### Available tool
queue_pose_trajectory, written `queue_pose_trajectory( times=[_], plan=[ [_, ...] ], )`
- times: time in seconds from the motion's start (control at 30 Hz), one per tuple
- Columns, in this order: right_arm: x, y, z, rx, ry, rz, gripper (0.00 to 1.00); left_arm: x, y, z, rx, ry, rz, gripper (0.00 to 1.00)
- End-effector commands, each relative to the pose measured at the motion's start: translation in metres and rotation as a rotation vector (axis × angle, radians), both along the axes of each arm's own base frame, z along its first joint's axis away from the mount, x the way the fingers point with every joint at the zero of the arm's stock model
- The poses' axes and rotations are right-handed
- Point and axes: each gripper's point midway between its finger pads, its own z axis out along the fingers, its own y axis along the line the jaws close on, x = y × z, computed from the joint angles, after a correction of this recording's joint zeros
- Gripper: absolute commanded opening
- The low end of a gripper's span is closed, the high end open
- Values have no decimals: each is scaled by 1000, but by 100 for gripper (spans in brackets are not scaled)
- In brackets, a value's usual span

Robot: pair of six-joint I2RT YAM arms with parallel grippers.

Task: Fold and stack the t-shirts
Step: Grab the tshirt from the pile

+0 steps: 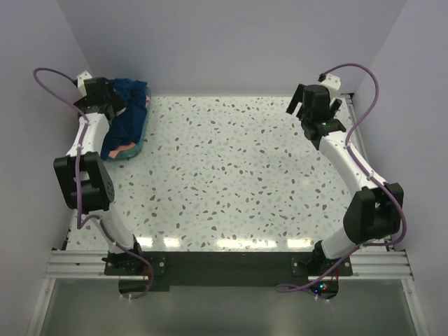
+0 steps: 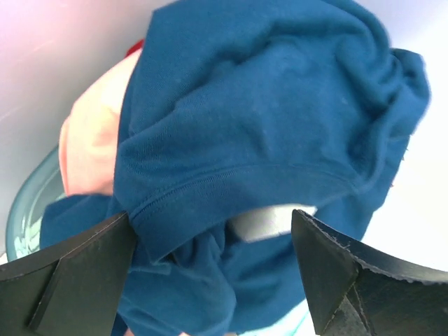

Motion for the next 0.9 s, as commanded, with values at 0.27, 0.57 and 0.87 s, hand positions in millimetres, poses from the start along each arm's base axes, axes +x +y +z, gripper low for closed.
queue_pose_trajectory(
  times=[0.27, 0.57, 0.87],
  plan=[
    [7, 13, -10, 64, 23, 38, 99, -2, 33, 14, 132, -5, 121, 64],
    [11, 15, -7, 67, 18, 50, 95, -9, -6, 76, 250, -114, 10, 0],
    [14, 17, 5, 59, -2, 64, 94, 4, -149, 196, 317, -448, -392, 0]
  ],
)
